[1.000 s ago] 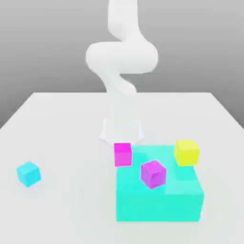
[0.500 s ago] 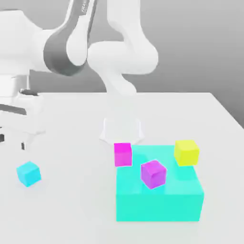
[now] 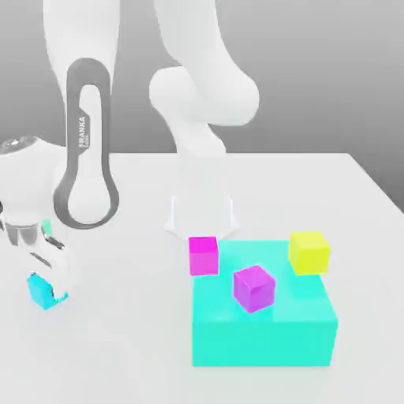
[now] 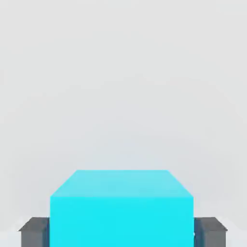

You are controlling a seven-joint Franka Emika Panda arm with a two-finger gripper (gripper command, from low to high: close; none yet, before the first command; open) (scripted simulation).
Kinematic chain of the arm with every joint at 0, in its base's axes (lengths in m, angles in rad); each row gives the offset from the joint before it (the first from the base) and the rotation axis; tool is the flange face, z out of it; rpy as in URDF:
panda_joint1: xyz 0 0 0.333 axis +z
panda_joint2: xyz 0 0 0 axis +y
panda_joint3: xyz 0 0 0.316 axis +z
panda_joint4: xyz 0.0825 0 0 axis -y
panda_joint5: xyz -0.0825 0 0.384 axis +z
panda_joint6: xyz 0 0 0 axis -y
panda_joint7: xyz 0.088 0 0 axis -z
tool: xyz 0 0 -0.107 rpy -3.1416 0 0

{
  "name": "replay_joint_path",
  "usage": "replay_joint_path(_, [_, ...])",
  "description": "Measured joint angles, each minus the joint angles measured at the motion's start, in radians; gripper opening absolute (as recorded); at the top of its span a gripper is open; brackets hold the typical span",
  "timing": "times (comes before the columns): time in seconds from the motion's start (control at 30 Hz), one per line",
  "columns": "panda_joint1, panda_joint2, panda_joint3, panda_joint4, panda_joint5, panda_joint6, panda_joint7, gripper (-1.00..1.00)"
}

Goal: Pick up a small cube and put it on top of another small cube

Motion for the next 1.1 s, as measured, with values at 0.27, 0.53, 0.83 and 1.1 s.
replay_joint_path(0.27, [0.104, -0.148, -0.147, -0.037, -0.190, -0.106, 0.142, -1.00])
replay_joint_path(0.53, [0.369, -0.395, -0.023, -0.038, -0.312, -0.342, 0.331, -1.00])
replay_joint_path(0.83, [0.620, -0.649, 0.280, -0.012, -0.346, -0.616, 0.508, -1.00])
replay_joint_path(1.1, [0.645, -0.530, 0.333, -0.061, -0.362, -0.448, 0.540, 1.00])
